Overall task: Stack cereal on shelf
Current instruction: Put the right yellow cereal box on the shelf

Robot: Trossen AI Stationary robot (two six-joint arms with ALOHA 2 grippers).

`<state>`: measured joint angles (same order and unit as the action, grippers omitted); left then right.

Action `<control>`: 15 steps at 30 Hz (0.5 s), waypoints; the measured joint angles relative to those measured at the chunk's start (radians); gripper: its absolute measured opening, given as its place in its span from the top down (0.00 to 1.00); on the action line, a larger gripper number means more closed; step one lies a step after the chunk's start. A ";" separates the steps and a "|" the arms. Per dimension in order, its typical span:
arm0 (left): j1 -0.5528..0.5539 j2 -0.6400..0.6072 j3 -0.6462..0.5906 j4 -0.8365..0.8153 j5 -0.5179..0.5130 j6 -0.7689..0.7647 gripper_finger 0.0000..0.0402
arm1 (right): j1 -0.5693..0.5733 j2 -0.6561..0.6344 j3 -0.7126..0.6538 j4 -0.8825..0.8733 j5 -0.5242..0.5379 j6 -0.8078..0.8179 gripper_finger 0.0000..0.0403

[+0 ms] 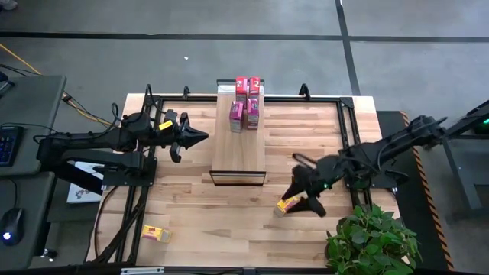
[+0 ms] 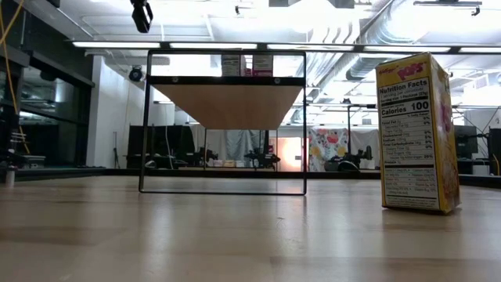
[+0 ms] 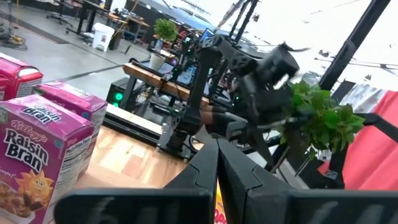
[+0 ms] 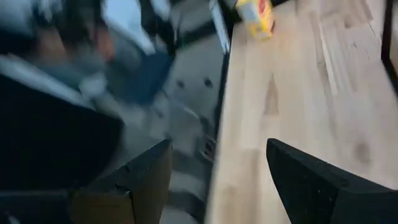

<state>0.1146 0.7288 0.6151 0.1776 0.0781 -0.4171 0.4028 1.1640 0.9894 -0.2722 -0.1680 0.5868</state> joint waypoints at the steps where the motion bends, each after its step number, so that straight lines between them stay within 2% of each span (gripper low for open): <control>1: 0.000 0.000 0.000 0.000 -0.003 0.000 1.00 | 0.010 0.014 0.014 -0.044 0.000 -0.067 0.37; 8: 0.000 0.003 0.000 -0.005 -0.006 0.000 1.00 | 0.016 0.141 0.109 -0.317 0.017 -0.448 0.37; 12: 0.000 0.003 0.000 -0.020 -0.008 0.000 1.00 | 0.016 0.218 0.126 -0.353 0.017 -0.586 0.37; 15: 0.000 0.003 0.000 -0.044 -0.011 0.000 1.00 | 0.016 0.267 0.129 -0.356 0.043 -0.620 0.37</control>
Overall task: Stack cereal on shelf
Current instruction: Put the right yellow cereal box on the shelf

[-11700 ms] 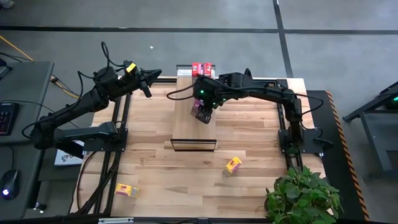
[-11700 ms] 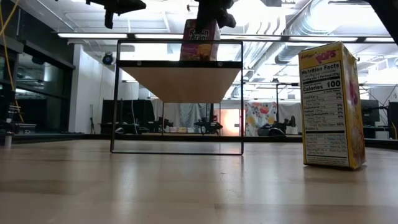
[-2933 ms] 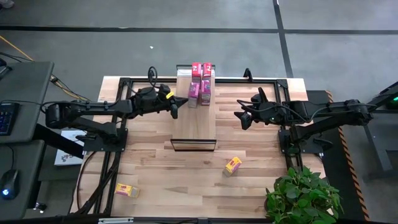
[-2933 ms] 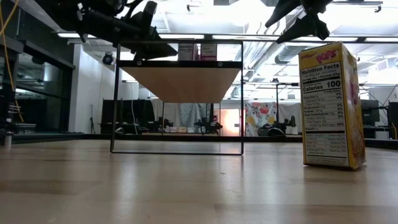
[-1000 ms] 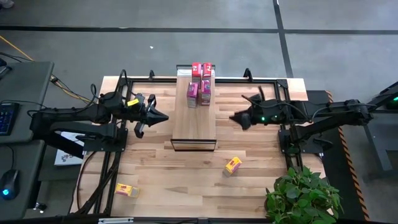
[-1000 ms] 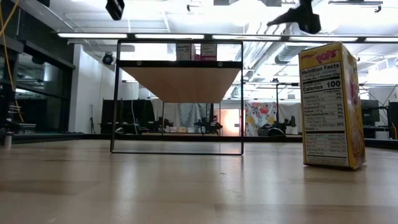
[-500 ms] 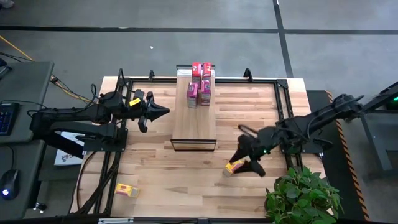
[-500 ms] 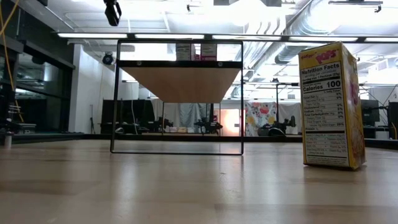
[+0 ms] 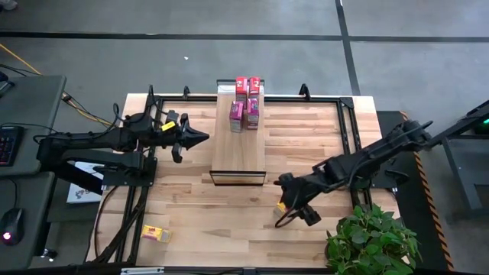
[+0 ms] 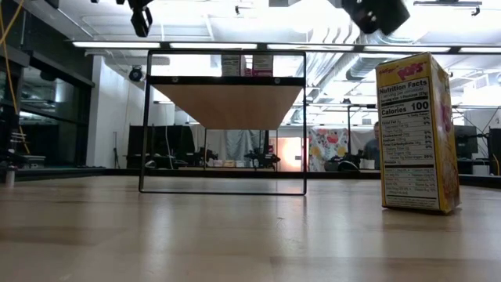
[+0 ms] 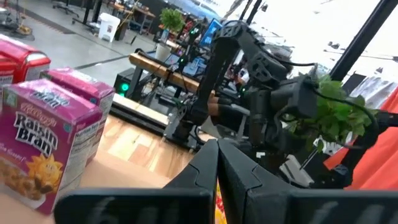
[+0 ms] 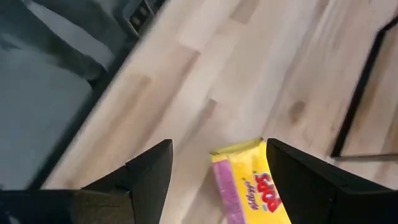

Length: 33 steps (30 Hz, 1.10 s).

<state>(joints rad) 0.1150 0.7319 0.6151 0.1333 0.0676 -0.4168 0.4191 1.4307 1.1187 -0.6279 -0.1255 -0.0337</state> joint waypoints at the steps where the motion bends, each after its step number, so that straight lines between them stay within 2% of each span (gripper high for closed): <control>1: 0.000 0.000 0.000 -0.007 0.000 0.000 1.00 | 0.000 0.012 0.000 -0.001 0.016 -0.001 0.37; 9: 0.000 0.000 0.000 -0.017 -0.001 0.011 1.00 | -0.001 0.037 0.000 -0.004 0.124 0.000 0.37; 14: 0.000 0.000 0.000 -0.018 -0.001 0.010 1.00 | 0.000 0.032 0.000 -0.001 0.126 0.082 0.37; 24: 0.000 -0.001 0.000 -0.018 -0.001 0.026 1.00 | 0.000 0.032 0.000 0.010 0.114 0.072 0.37; 29: 0.000 -0.001 0.000 -0.017 -0.001 0.026 1.00 | 0.000 0.032 0.000 0.009 0.095 0.019 0.27; 33: 0.000 -0.001 0.000 -0.017 -0.001 0.026 1.00 | 0.000 0.032 0.000 0.006 0.144 -0.014 0.15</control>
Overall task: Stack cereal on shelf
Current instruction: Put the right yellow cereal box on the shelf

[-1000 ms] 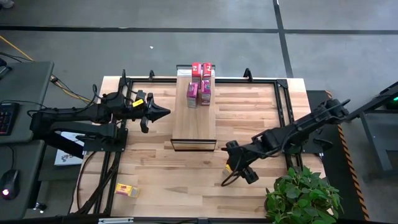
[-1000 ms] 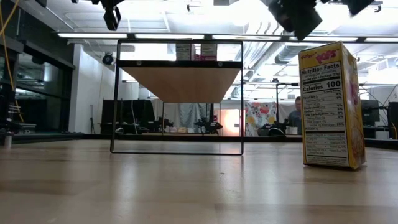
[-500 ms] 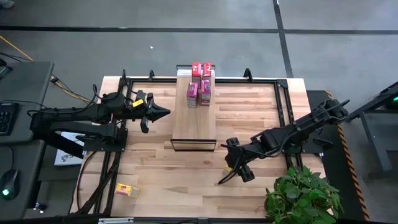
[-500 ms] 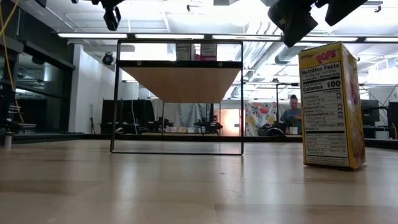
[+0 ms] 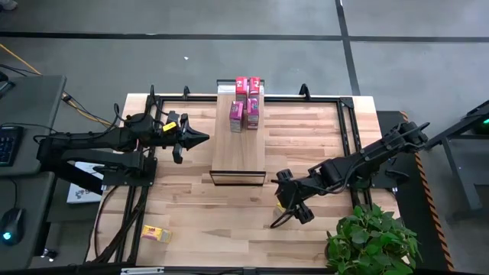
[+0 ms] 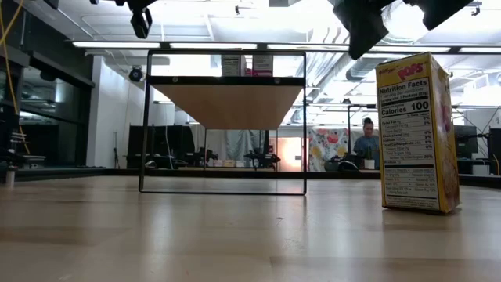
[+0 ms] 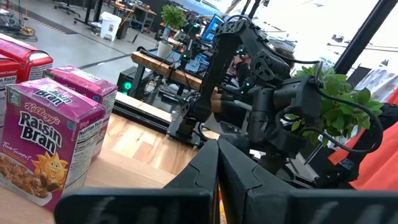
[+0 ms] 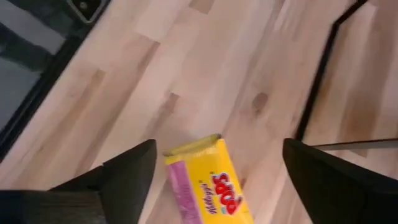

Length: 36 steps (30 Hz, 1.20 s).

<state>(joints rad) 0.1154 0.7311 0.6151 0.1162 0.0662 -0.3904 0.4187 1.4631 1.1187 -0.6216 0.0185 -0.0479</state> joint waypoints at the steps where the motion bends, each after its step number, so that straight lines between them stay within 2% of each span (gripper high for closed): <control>1: 0.000 0.000 0.000 0.000 0.000 0.000 1.00 | 0.000 0.000 0.000 -0.002 0.013 0.012 0.12; 8: 0.000 0.000 0.000 0.000 0.000 0.000 1.00 | 0.000 0.000 0.006 -0.014 0.096 0.203 0.07; 15: 0.000 0.000 0.000 0.000 0.000 0.000 1.00 | 0.000 0.000 0.006 -0.019 0.072 0.178 0.07; 17: 0.000 0.000 0.000 0.000 0.000 0.000 1.00 | -0.001 0.000 0.006 -0.018 0.030 0.147 0.07; 22: 0.000 0.000 0.000 0.000 -0.001 0.000 1.00 | 0.001 0.000 0.003 -0.062 -0.086 -0.047 0.07; 28: 0.000 0.000 0.000 0.000 -0.002 0.000 1.00 | -0.007 0.022 -0.004 -0.080 -0.050 -0.079 0.07; 36: 0.000 0.012 0.000 0.000 -0.003 0.000 1.00 | -0.014 0.110 -0.005 -0.095 -0.054 -0.202 0.07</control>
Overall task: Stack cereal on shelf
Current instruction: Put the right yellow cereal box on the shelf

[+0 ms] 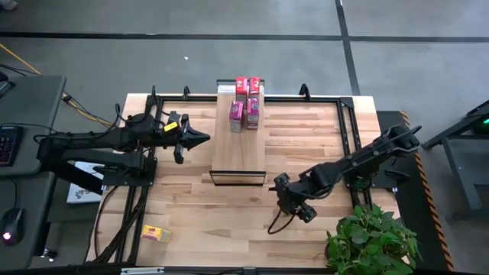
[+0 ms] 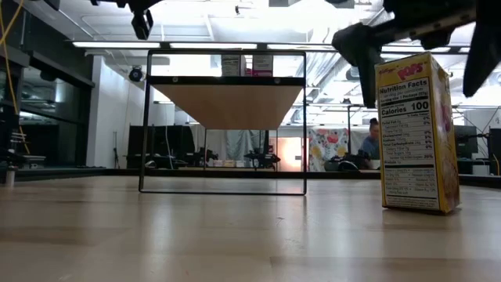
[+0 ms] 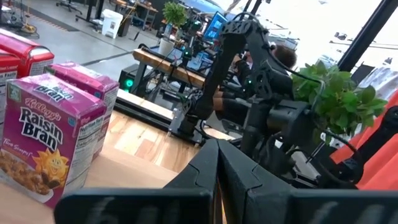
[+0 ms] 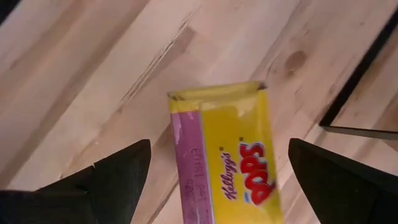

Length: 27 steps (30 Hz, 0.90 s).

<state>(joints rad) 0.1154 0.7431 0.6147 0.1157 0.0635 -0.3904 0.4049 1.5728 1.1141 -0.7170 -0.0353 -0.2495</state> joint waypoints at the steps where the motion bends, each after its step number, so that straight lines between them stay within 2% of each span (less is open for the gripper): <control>1: 0.000 0.003 0.000 -0.001 0.000 0.000 1.00 | 0.000 0.009 0.000 0.000 0.000 -0.012 0.07; 7: 0.000 0.005 0.000 -0.001 0.000 0.000 1.00 | 0.000 0.056 0.000 -0.007 0.001 -0.042 0.07; 11: 0.000 0.005 0.000 -0.001 0.000 0.000 1.00 | 0.000 0.070 -0.001 -0.010 0.006 -0.047 0.12; 23: 0.000 0.005 0.000 -0.034 0.000 0.000 1.00 | 0.000 0.070 0.007 -0.030 0.025 -0.046 0.45; 27: 0.000 0.005 0.000 -0.034 0.000 0.000 1.00 | 0.000 0.069 0.067 -0.084 -0.028 -0.015 0.54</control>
<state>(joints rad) 0.1154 0.7483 0.6147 0.0822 0.0635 -0.3904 0.4046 1.6421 1.1812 -0.8012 -0.0637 -0.2644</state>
